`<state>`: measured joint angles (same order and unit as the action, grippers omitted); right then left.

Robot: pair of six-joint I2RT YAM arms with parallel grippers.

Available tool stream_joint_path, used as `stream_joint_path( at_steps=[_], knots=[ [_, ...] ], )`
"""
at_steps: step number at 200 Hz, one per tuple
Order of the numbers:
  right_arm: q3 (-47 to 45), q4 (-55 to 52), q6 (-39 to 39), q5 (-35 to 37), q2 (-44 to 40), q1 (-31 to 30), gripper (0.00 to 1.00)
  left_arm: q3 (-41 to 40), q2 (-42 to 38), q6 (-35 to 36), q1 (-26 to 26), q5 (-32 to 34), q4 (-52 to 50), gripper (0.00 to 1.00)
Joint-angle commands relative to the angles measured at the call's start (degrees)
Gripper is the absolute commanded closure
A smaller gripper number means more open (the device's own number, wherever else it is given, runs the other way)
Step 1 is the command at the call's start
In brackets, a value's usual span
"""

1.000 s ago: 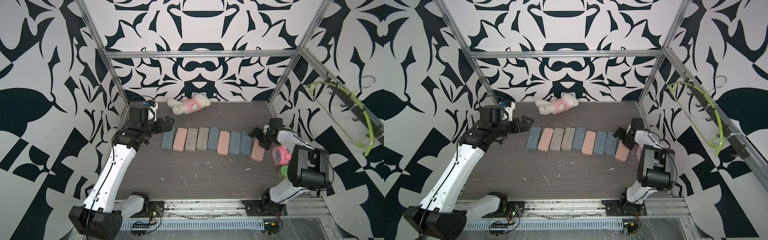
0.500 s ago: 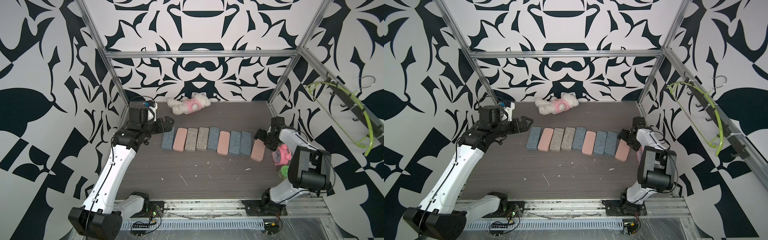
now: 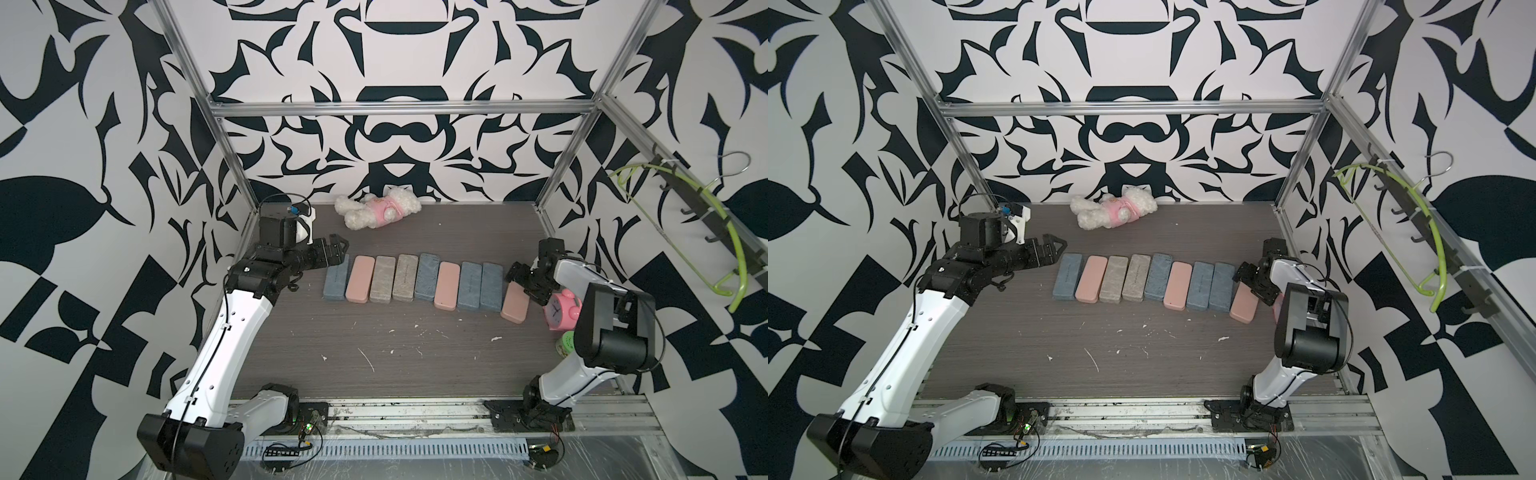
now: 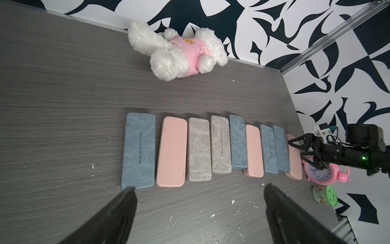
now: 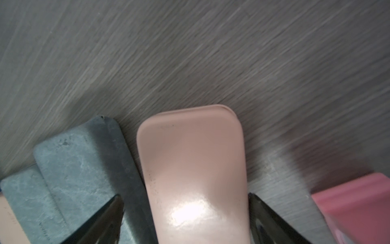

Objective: Close the glasses case
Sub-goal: Adjust the glasses case at the center of the board.

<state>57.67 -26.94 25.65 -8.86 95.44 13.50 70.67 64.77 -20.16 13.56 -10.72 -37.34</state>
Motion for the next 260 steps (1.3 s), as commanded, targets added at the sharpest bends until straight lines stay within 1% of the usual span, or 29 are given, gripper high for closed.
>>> stream_joint_path(
  at_steps=[1,48,85,103,118,137,160,186,195,205,232,253,260],
  knots=[
    [-0.19,3.05,1.14,-4.75,-0.43,-0.14,0.07,-0.43,-1.19,0.05,-0.11,-0.23,-0.79,0.01],
    [0.85,5.27,2.52,-8.37,0.54,-1.96,0.07,-0.54,-1.36,-0.23,-0.11,-0.47,-0.76,0.01],
    [1.28,4.97,2.48,-8.44,0.46,-2.25,0.07,-0.78,-1.41,-0.01,-0.11,-0.41,-0.86,0.01],
    [1.39,4.7,2.01,-7.21,-1.36,-2.2,0.07,-1.27,-1.14,0.41,-0.11,-0.52,-0.78,0.01],
    [1.57,4.75,1.15,-6.52,-4.41,-2.16,0.05,-2.31,-1.36,1.26,-0.11,-0.57,0.45,0.01],
    [1.28,5.84,-1.29,-6.87,-10.06,-2.17,0.01,-5.21,-2.01,0.82,-0.73,2.32,3.95,0.01],
    [-1.14,8.77,-4.69,-8.12,-16.94,-2.41,0.01,-8.82,-1.26,-1.18,-4.7,5.44,8.92,0.01],
    [-4.2,11.87,-7.41,-10.38,-21.97,-2.91,0.01,-11.98,2.43,-3.82,-13.87,8.68,14.44,0.01],
    [-5.8,12.91,-7.78,-9.99,-23.69,-3.53,0.01,-13.43,3.36,-4.72,-17.06,9.66,16.51,0.01],
    [-7.93,14.7,-8.37,-8.76,-25.94,-4.55,0.01,-15.22,3.62,-5.03,-19.45,11.67,18.83,0.01],
    [-13.79,19.34,-9.95,-2.86,-31.91,-7.54,0.01,-23.39,0.91,-2.9,-20.15,21.53,28.24,0.01],
    [-17.74,22.72,-10.9,1.56,-34.69,-8.56,0.01,-30.96,-0.93,-0.13,-20.15,22.81,39.66,0.01],
    [-19.8,24.88,-11.86,2.31,-35.19,-8.64,0.01,-33.44,-1.13,1.21,-20.11,22.01,44.08,0.01]
  ],
)
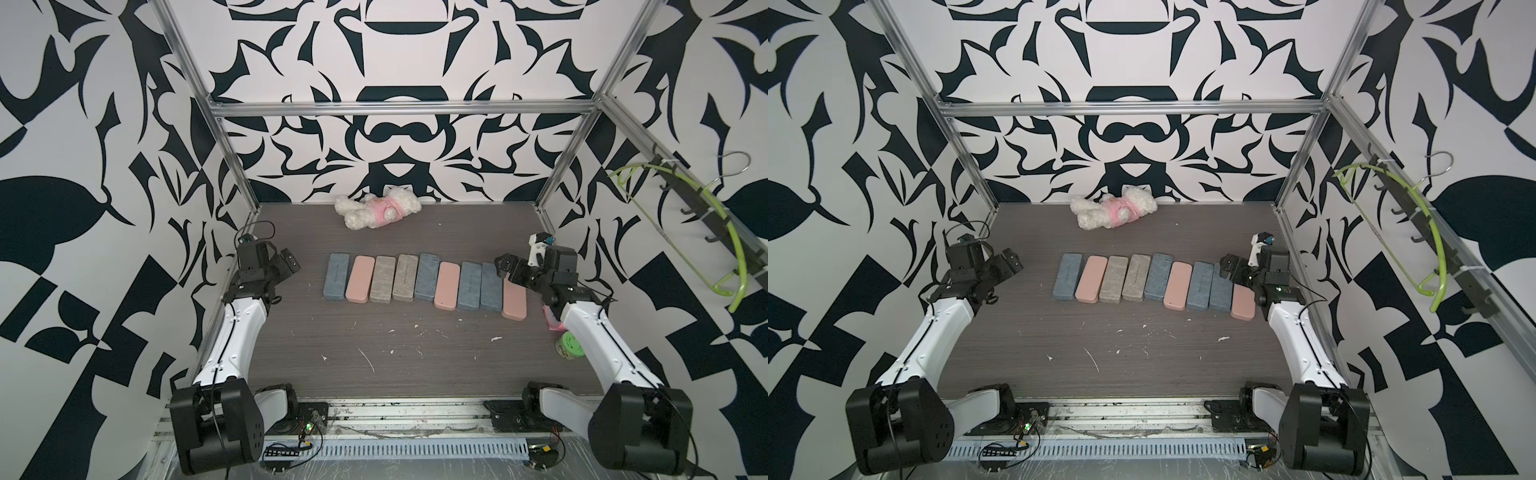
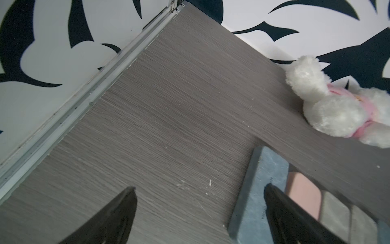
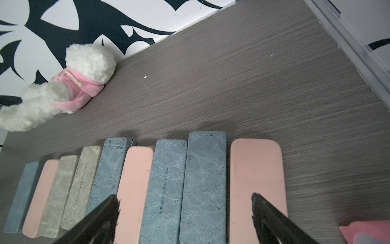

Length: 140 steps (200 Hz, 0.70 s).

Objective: Close the glasses case
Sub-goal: Adjust the glasses case at the center of the board, then reset both arms

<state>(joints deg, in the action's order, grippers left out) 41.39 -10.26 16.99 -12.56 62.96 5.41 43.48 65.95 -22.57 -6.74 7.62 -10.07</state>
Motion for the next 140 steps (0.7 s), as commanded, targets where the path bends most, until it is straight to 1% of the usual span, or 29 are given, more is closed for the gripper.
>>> stream_joint_path(
  at_steps=[1,10,31,42,51,64,73,85,89,92,99,108,120,135,140],
  knots=[
    [-3.77,8.49,-3.37,6.12,-2.82,-0.52,0.01,-6.72,-2.36,3.86,0.22,3.56,17.35,0.01],
    [-6.24,11.94,-5.07,6.41,-3.62,-0.55,0.01,-9.47,-2.32,4.78,0.37,2.46,21.6,0.01],
    [-15.22,25.16,-7.44,7.58,-6.69,-0.84,0.01,-13.64,-0.95,7.35,2.31,3.92,28.71,0.01],
    [-18.88,30.88,-8.23,8.51,-6.92,-0.84,0.01,-15.33,0.21,8.28,3.54,4.23,31.94,0.01],
    [-20.29,33.59,-8.54,8.95,-6.27,-0.8,0.01,-17.77,1.59,9.65,4.8,4.89,37.31,0.01],
    [-22.16,38.69,-8.62,9.79,-4.35,-1.18,0.01,-21.95,4.23,11.37,5.86,4.76,46.38,0.01],
    [-22.89,42.06,-9.03,10.81,-2.14,-1.89,0.01,-23.13,5.61,12.73,6.24,4.71,48.18,0.01],
    [-24.0,47.74,-10.42,14.27,1.64,-4.09,0.01,-24.34,6.6,12.94,6.3,4.69,51.15,0.01],
    [-24.49,50.18,-11.03,15.2,3.05,-5.0,0.01,-24.9,8.66,13.09,6.29,4.25,52.67,0.01],
    [-24.79,51.94,-11.4,17.64,4.15,-5.67,0.01,-25.32,9.28,13.15,6.24,4.11,53.78,0.01],
    [-25.2,55.97,-13.3,19.64,6.81,-7.24,0.0,-25.87,10.19,13.48,6.25,3.91,56.22,0.01],
    [-24.52,57.97,-16.04,23.07,9.31,-9.82,0.0,-25.94,10.53,14.72,6.28,2.72,56.68,0.01],
    [-22.7,54.26,-17.92,23.73,9.42,-12.25,0.0,-26.14,13.06,15.07,6.29,2.9,59.98,0.01],
    [-24.78,59.14,-20.34,24.91,9.95,-13.97,0.0,-26.87,19.75,15.48,6.23,1.62,67.11,0.01],
    [-25.59,59.46,-20.4,24.45,9.4,-14.13,0.0,-27.24,22.59,15.86,6.42,1.46,71.88,0.01]
  ],
)
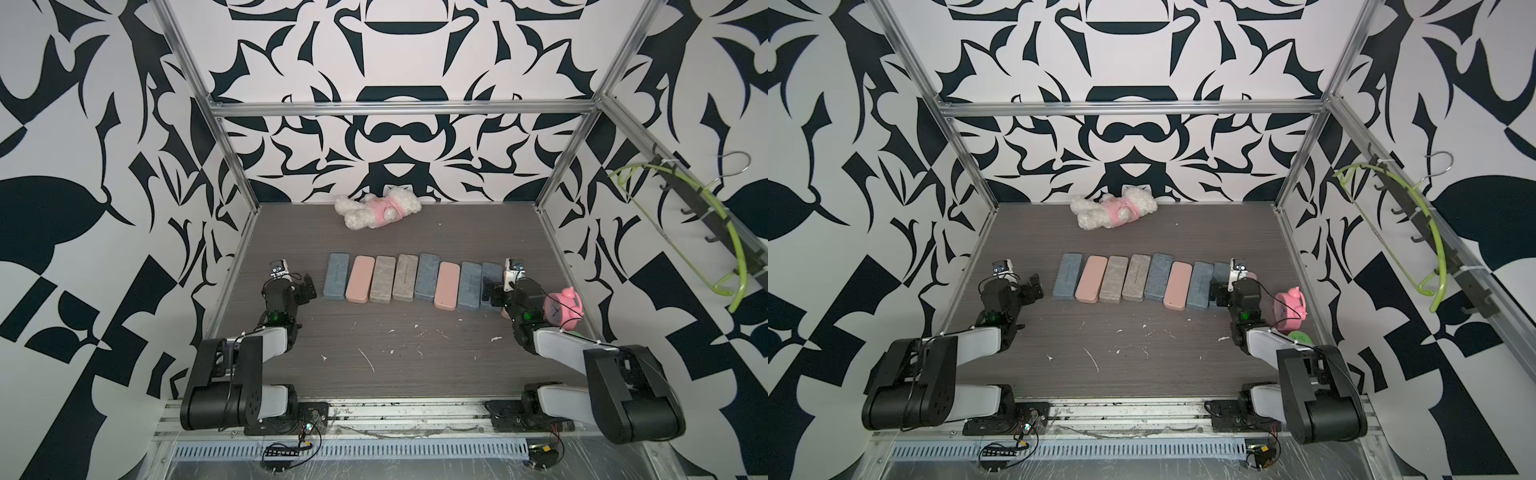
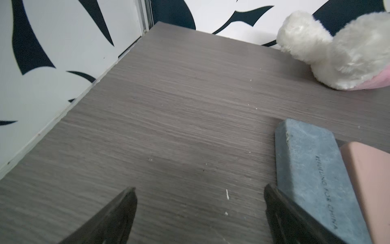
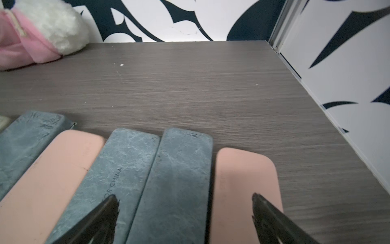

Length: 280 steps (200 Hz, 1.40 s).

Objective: Close the glasses case
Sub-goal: Reset both arms

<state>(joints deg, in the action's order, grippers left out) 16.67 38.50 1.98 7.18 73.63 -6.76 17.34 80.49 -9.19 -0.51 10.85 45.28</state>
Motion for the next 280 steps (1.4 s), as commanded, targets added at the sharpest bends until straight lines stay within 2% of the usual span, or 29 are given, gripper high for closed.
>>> stream_joint_path(
  at_steps=[1,9,24,43,59,70,81,94,280],
  knots=[
    [-1.03,10.75,-5.39,4.57,-1.45,-1.95,0.0,-1.13,8.74,2.36,0.26,-1.52,17.62,0.0],
    [-2.5,12.07,-5.13,2.85,-2.2,-1.94,0.0,-1.54,10.73,3.54,0.48,-1.71,21.49,0.01],
    [-2.97,14.85,-5.04,3.57,0.46,-1.97,0.0,-0.21,5.71,3.14,0.6,-2.51,10.12,0.01],
    [1.7,10.8,-5.76,3.0,6.37,-2.03,0.0,-0.53,9.71,4.38,0.51,-3.67,17.85,0.01],
    [3.63,11.83,-4.58,5.47,11.46,-1.95,0.0,1.6,6.97,3.7,0.51,-4.17,8.53,0.01],
    [4.54,12.17,-3.81,4.45,13.32,-0.69,0.0,2.96,7.98,3.5,0.51,-3.48,7.86,0.01],
    [5.06,9.28,-0.89,1.53,12.88,2.04,0.0,2.88,8.2,3.61,0.51,-3.57,8.28,0.01],
    [4.35,12.09,0.5,-0.36,14.06,4.06,0.0,3.25,7.52,3.54,0.51,-3.64,6.59,0.01],
    [5.01,11.11,0.48,-1.05,14.9,4.1,0.0,3.19,7.68,3.5,0.51,-3.58,7.03,0.01]
  ],
)
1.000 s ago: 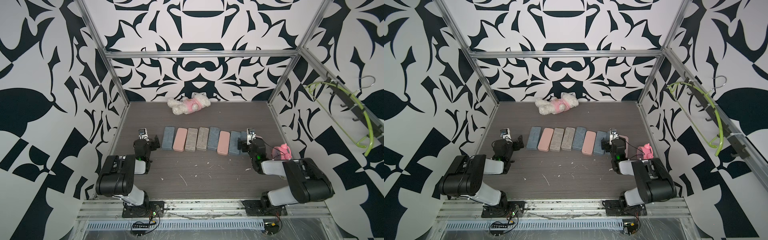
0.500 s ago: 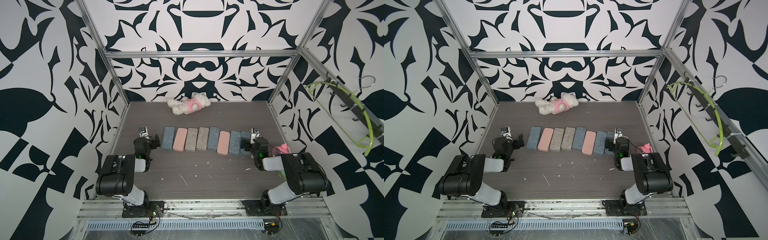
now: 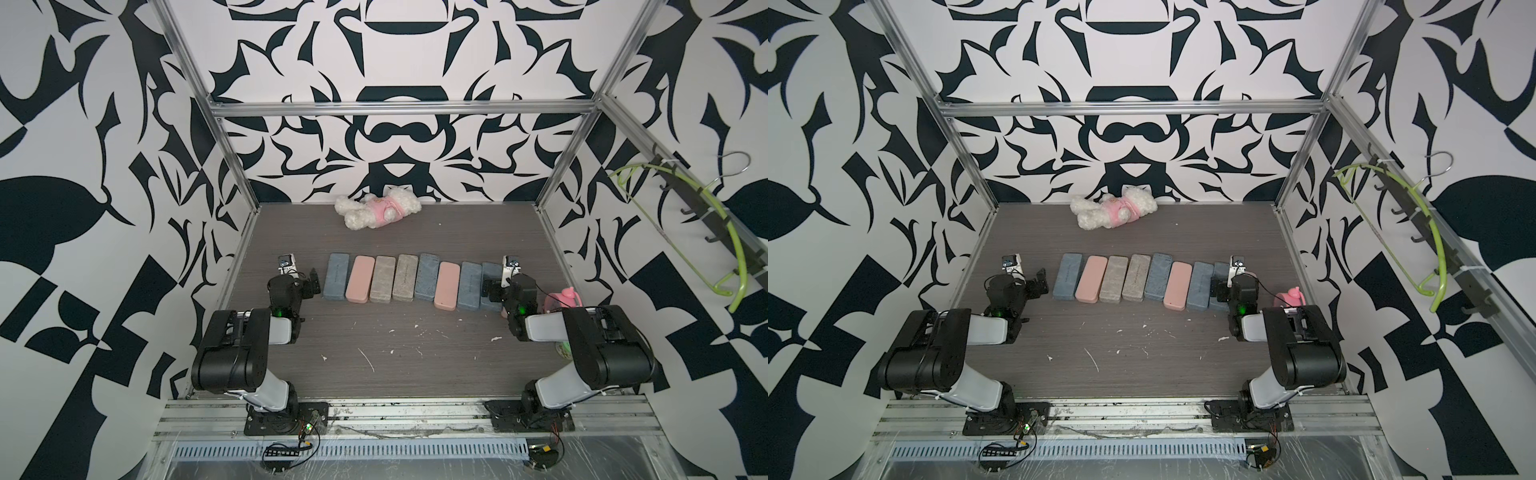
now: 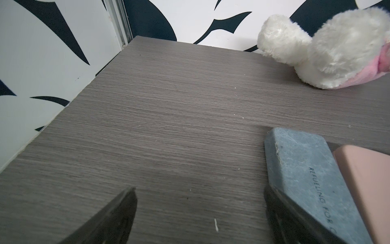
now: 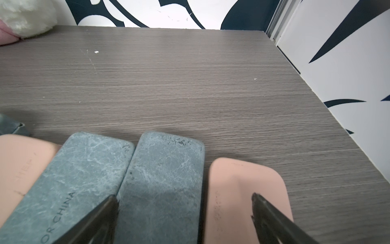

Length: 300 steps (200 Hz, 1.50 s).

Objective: Close the glasses case
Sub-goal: Reset both arms

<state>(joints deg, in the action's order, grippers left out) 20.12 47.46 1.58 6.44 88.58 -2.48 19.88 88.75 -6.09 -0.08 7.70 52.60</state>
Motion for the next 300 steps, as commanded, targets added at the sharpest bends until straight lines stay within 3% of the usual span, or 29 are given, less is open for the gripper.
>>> stream_joint_path(
  at_steps=[1,109,116,127,133,145,186,198,204,215,239,300],
  knots=[
    [1.53,2.13,0.88,-0.3,-0.06,-0.21,0.0,0.63,-0.59,0.34,0.08,-0.46,-0.25,0.01],
    [1.19,2.11,0.87,-0.33,-0.54,-0.24,0.0,0.74,-0.71,0.74,0.08,-1.43,-0.6,0.01],
    [1.19,1.87,-0.49,-6.25,-0.46,-0.01,0.0,0.99,-0.58,1.98,0.08,-4.5,-0.95,0.01],
    [-0.68,5.96,-4.11,-15.87,-0.35,0.34,0.01,0.97,-0.8,6.52,0.08,-14.57,-1.24,0.01],
    [-2.11,7.46,-5.33,-21.26,-1.07,1.04,0.01,0.09,-1.31,7.11,0.08,-16.5,-0.42,0.01],
    [-3.9,9.09,-6.08,-25.43,-2.0,2.22,0.01,-1.09,-1.22,7.86,0.08,-18.33,2.01,0.01],
    [-3.52,9.2,-5.63,-25.76,-1.56,2.5,0.05,-0.49,-0.88,7.08,0.03,-16.22,1.26,0.01],
    [-2.22,7.23,-5.01,-22.51,-0.82,2.55,0.07,0.62,-0.77,5.81,0.07,-13.34,-0.56,0.01],
    [-0.98,5.97,-3.71,-20.79,-0.24,2.55,0.01,1.39,-0.69,4.93,0.05,-11.15,-1.86,0.01],
    [0.26,3.98,-2.2,-20.21,-0.18,3.27,0.0,2.6,-0.27,3.21,-0.01,-7.4,-3.85,0.01],
    [0.71,3.05,-1.4,-16.36,-0.03,3.32,0.0,2.55,-0.36,3.19,-0.06,-7.44,-3.7,0.01],
    [1.48,2.42,-0.18,-17.03,0.51,3.9,0.0,2.53,-0.31,3.19,-0.04,-7.37,-3.74,0.01]
  ],
)
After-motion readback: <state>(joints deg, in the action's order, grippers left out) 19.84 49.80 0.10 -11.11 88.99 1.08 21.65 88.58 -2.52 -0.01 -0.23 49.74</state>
